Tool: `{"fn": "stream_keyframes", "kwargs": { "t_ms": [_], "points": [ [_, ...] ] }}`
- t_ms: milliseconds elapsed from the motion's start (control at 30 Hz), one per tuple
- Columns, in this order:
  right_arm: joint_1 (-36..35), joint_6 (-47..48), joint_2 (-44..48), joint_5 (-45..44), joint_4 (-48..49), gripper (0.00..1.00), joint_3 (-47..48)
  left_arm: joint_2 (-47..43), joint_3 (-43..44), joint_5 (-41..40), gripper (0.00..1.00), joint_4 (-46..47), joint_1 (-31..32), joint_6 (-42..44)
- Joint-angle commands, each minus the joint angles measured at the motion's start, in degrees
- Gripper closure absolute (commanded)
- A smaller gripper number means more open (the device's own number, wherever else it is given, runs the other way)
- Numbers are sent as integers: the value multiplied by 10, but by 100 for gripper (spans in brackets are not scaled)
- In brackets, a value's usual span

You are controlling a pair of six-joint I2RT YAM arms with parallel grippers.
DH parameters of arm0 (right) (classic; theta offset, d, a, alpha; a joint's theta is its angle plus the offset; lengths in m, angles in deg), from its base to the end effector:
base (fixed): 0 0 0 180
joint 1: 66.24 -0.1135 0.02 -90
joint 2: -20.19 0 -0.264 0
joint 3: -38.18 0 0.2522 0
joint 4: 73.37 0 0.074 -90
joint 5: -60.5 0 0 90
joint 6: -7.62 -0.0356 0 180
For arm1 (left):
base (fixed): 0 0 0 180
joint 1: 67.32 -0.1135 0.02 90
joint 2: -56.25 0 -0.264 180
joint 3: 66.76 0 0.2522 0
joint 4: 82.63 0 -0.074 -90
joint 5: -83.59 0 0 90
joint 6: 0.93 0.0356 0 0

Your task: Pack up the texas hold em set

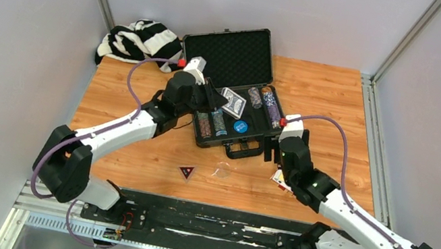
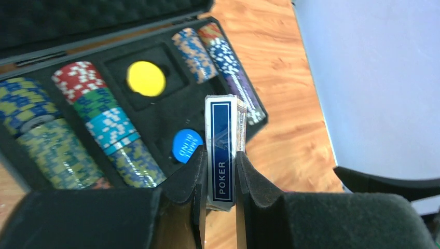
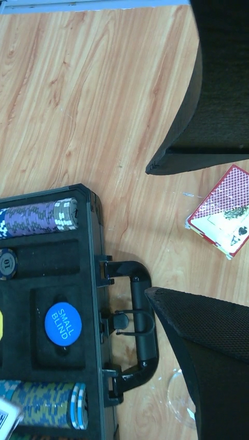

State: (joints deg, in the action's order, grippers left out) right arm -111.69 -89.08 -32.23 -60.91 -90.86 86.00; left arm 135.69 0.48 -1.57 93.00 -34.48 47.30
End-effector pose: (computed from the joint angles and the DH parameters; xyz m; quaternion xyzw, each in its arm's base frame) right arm 0.1585 0.1346 0.2632 -0.1223 0.8034 0.0347 0.5817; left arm 0.2698 -0.1777 0.2885 -0.0372 0.8004 -0.3889 0.4546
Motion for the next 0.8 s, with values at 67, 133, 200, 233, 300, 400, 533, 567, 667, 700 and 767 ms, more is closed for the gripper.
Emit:
{"fn": "stream_keyframes", "kwargs": {
  "t_ms": [67,133,200,233,300,400,533,567,667,700,767],
  "points": [
    [20,-22,-24,12,23,26,6,-20,-16,-144,100,64,-2,-8],
    [24,-30,-30,15,25,27,0,-14,-22,-180,100,74,-3,-9],
    [29,-31,-37,21,30,29,-6,-4,-30,-209,100,102,-3,-9],
    [33,-31,-41,25,32,29,-7,3,-35,-220,100,119,-3,-10],
    [39,-29,-52,31,33,30,-6,21,-43,-235,100,157,-4,-15],
    [41,-29,-69,33,33,31,-5,61,-46,-240,100,210,-7,-31],
    [45,-30,-87,31,34,32,-3,119,-24,-224,100,222,-10,-51],
    [47,-30,-92,31,34,32,-2,130,-23,-225,100,229,-10,-60],
    [49,-30,-101,35,35,33,0,158,-21,-230,100,253,-10,-81],
    [50,-31,-103,35,35,33,1,167,-18,-233,100,259,-10,-87],
    [50,-31,-107,37,36,33,1,186,-12,-235,100,270,-9,-97]
  ]
}}
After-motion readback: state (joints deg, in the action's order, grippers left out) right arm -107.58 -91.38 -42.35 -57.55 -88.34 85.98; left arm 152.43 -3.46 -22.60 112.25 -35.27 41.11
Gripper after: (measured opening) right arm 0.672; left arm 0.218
